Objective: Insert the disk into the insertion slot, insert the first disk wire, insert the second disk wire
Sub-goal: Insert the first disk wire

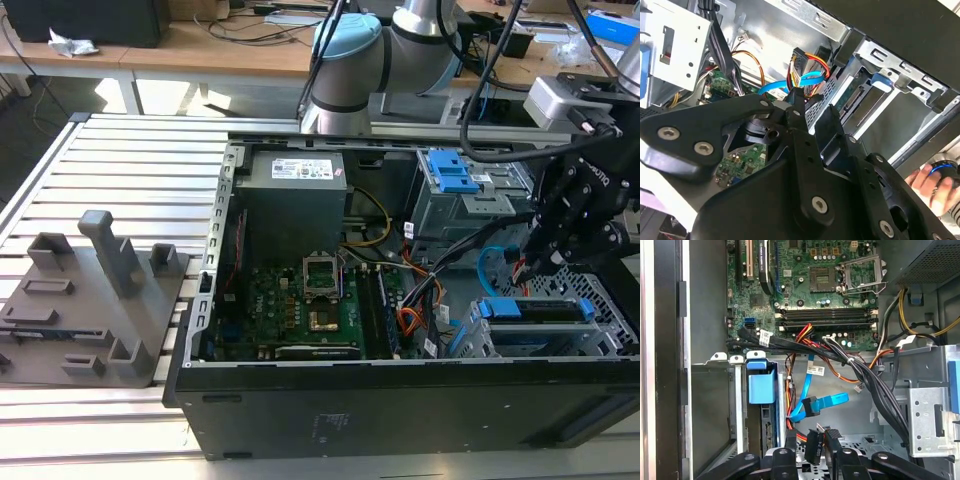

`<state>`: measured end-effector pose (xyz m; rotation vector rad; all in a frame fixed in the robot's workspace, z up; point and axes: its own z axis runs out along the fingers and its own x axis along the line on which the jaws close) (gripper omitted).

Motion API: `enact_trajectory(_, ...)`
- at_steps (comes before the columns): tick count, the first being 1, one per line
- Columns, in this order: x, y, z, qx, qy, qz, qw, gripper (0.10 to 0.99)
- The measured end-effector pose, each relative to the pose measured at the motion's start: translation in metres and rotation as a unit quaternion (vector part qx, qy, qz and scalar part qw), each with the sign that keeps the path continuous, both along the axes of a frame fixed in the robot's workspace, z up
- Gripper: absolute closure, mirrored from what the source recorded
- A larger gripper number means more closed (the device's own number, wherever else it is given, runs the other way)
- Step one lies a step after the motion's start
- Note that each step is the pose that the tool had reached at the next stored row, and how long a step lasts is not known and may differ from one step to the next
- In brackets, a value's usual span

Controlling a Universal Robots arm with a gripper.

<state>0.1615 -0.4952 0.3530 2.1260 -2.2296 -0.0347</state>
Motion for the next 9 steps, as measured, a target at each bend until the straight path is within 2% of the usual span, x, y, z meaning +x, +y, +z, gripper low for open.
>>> enact_trajectory(4,0.0000,0.0000,0.0000,-0.0012,0.0000,0.000,1.0000,0.737)
enact_trajectory(6,0.0000,0.0000,0.0000,-0.0018,0.0000,0.000,1.0000,0.871)
enact_trajectory(7,0.0000,0.0000,0.0000,-0.0020,0.0000,0.000,1.0000,0.902)
enact_trajectory(9,0.0000,0.0000,-0.0001,-0.0025,0.0000,0.000,1.0000,0.902)
